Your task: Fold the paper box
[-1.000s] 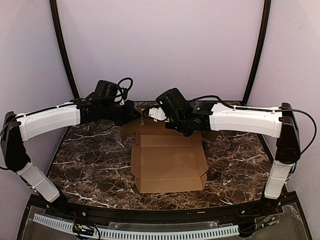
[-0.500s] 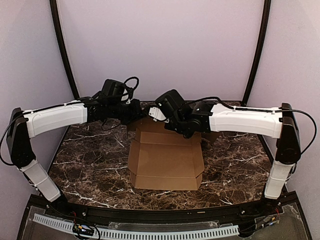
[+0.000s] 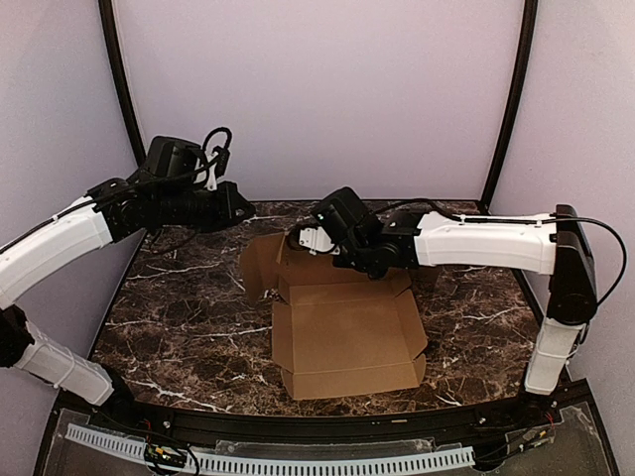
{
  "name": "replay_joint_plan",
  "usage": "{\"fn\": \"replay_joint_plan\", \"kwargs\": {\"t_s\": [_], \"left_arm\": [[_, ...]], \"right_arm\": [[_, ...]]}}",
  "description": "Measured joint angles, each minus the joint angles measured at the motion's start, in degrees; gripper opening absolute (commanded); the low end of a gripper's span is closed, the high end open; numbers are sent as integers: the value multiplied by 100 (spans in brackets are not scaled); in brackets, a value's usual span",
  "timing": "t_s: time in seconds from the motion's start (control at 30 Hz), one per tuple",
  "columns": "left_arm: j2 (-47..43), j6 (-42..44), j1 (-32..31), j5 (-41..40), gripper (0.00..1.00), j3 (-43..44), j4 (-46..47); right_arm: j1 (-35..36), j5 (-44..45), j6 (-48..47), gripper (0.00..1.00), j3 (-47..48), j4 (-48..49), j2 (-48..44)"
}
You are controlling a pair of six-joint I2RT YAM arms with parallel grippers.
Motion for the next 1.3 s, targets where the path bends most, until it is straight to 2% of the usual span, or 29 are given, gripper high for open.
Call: {"fn": "replay_joint_plan", "kwargs": {"t_s": [0.3,0.47,0.63,0.73,1.0,1.3], "left_arm": [[-874,654,-4,-396,5,-184,-922],[-1226,474,-4,162,3,-1029,-927],[-1475,-236,-59,975,1,-2352,-142],[-1394,-669,-210,1180,1,-2894,380],[-815,-1296,-446,1263,1,-3418,1700],[-267,-1399,-446,839,1,-3777,2367]], "right_arm": [[-76,-2,-452,0,-210,179,-87],[-85,9,-457,0,-133,118,-83],[-109,22,-262,0,271,-181,-50],[-109,22,-127,0,398,-271,-48],[-109,24,208,0,525,-590,-9],[-109,22,461,0,487,-798,-11]]}}
